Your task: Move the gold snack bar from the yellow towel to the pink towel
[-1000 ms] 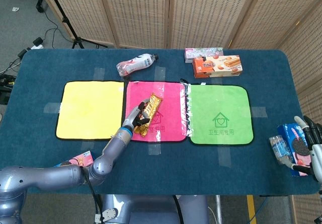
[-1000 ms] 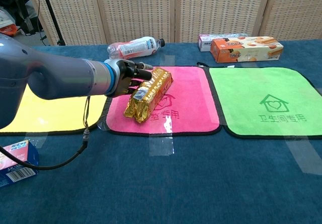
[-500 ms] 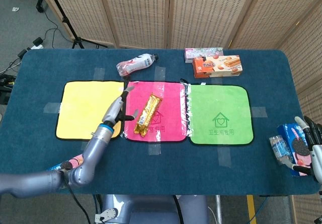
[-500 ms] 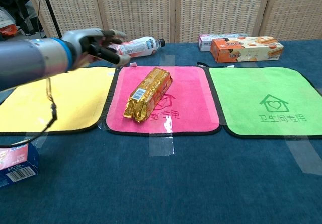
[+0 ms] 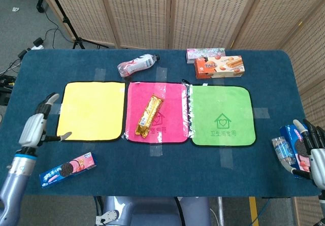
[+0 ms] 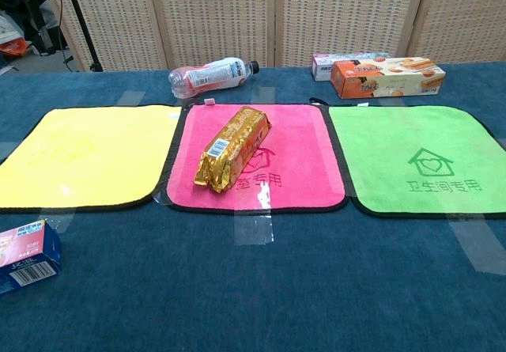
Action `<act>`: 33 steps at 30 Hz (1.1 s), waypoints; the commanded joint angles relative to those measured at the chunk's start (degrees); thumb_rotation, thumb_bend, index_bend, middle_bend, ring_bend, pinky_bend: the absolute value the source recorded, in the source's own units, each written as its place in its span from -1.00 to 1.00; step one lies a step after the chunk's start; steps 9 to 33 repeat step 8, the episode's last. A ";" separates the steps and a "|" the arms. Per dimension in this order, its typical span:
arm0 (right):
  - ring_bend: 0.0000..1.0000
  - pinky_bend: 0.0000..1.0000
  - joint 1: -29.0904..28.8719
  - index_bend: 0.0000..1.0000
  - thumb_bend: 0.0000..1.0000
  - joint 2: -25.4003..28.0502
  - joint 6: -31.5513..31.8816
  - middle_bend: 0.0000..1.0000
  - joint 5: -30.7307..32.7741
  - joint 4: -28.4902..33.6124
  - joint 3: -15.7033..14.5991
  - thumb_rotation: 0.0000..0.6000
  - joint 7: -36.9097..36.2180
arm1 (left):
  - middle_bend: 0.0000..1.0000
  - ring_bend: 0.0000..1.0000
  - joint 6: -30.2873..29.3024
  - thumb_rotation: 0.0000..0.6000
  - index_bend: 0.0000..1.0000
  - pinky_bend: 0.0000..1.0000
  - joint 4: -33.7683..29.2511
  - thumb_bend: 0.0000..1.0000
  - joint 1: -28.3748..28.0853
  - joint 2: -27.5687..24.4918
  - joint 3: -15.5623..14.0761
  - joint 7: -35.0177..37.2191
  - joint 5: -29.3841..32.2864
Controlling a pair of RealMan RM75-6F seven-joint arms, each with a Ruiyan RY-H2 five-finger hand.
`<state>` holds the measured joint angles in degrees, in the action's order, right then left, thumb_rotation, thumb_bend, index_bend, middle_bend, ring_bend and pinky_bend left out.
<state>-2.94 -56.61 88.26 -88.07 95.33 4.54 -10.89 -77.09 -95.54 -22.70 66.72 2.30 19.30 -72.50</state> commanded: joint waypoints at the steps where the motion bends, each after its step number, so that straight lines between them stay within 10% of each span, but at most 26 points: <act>1: -1.00 -1.00 0.18 -0.93 -1.00 -0.40 0.41 -1.00 -0.38 0.17 -0.19 1.00 1.28 | -1.00 -1.00 -3.63 1.00 -1.00 -1.00 1.51 -1.00 5.63 -3.30 -4.61 -0.91 -2.61; 33: -1.00 -1.00 0.63 -0.93 -1.00 -1.12 1.27 -1.00 -0.40 0.00 -0.22 1.00 3.59 | -1.00 -1.00 -7.12 1.00 -1.00 -1.00 3.66 -1.00 10.86 -2.74 -5.06 -8.19 0.14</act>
